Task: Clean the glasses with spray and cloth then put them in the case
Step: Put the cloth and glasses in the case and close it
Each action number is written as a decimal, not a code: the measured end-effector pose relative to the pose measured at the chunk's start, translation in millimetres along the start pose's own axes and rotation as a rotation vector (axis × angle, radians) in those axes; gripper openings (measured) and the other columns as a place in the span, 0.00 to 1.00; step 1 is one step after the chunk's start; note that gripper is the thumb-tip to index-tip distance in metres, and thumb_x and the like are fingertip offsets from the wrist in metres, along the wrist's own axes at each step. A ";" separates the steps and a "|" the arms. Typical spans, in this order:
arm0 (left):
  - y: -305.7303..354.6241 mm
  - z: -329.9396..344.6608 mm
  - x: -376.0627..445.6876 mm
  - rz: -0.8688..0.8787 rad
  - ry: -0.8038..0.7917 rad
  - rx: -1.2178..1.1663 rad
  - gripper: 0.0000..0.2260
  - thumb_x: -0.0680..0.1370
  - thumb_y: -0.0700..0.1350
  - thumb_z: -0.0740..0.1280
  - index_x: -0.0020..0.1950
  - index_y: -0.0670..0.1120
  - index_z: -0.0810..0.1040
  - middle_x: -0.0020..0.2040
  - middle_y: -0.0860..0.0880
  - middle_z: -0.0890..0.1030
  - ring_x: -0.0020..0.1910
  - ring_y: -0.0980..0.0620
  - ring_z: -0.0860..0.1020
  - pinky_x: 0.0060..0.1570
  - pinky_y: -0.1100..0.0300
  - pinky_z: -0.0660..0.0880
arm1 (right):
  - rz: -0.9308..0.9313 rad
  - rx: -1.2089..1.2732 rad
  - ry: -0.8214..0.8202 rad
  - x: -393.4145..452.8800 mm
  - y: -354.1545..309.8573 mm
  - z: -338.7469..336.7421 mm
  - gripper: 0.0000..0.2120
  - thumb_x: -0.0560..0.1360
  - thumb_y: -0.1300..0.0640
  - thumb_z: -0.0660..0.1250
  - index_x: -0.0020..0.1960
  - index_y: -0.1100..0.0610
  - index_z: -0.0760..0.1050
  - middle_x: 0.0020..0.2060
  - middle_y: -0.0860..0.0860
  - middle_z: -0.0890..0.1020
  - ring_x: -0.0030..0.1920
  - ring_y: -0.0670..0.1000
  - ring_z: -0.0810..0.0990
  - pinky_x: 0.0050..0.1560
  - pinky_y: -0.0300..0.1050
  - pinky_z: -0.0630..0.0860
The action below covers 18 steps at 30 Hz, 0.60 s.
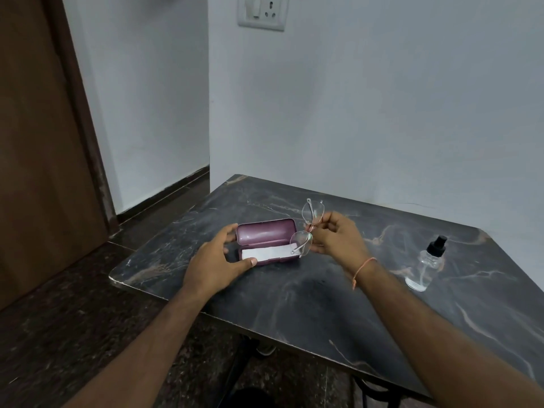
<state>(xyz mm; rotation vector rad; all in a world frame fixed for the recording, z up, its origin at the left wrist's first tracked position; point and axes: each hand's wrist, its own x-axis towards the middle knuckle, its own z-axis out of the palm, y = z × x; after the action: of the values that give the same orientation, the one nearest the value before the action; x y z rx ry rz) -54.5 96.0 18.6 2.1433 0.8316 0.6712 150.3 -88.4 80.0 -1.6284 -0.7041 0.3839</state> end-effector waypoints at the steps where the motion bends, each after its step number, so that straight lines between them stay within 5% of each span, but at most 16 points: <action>1: 0.2 0.0 0.2 -0.005 -0.001 0.000 0.45 0.73 0.60 0.83 0.85 0.62 0.63 0.76 0.59 0.80 0.69 0.52 0.80 0.70 0.42 0.78 | -0.021 -0.064 -0.025 3.3 -4.4 2.4 0.07 0.80 0.67 0.71 0.51 0.57 0.78 0.52 0.60 0.85 0.47 0.55 0.89 0.47 0.54 0.88; 7: -1.3 0.9 1.0 -0.009 0.005 0.018 0.45 0.72 0.62 0.83 0.84 0.63 0.64 0.68 0.59 0.85 0.70 0.50 0.80 0.71 0.42 0.78 | -0.247 -0.593 -0.267 26.3 -32.3 16.5 0.10 0.79 0.65 0.71 0.54 0.52 0.76 0.47 0.48 0.87 0.41 0.47 0.89 0.49 0.46 0.85; 10: -1.3 1.0 2.2 -0.012 0.006 0.043 0.46 0.72 0.63 0.82 0.85 0.62 0.63 0.69 0.59 0.85 0.71 0.50 0.80 0.71 0.42 0.78 | -0.261 -0.713 -0.422 36.5 -43.2 27.2 0.10 0.79 0.65 0.72 0.58 0.55 0.80 0.46 0.47 0.88 0.38 0.41 0.87 0.45 0.35 0.81; 13: -2.0 1.3 1.4 -0.011 0.001 0.039 0.46 0.72 0.63 0.82 0.86 0.62 0.63 0.70 0.59 0.84 0.70 0.51 0.80 0.71 0.42 0.78 | -0.281 -0.866 -0.566 46.4 -47.7 37.6 0.11 0.79 0.64 0.72 0.58 0.53 0.84 0.46 0.45 0.89 0.39 0.37 0.86 0.50 0.35 0.81; 18: -2.4 1.6 2.0 -0.012 -0.001 0.037 0.48 0.71 0.63 0.83 0.86 0.62 0.63 0.71 0.61 0.83 0.67 0.54 0.80 0.70 0.42 0.78 | -0.235 -0.964 -0.700 60.2 -50.7 51.4 0.11 0.78 0.64 0.73 0.57 0.52 0.86 0.46 0.47 0.90 0.45 0.48 0.90 0.54 0.41 0.84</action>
<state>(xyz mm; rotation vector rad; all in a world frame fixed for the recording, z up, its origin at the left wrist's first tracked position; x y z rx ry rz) -53.0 98.0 16.1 2.1704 0.8617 0.6533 152.9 -7.7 128.1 -2.2744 -1.7914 0.4807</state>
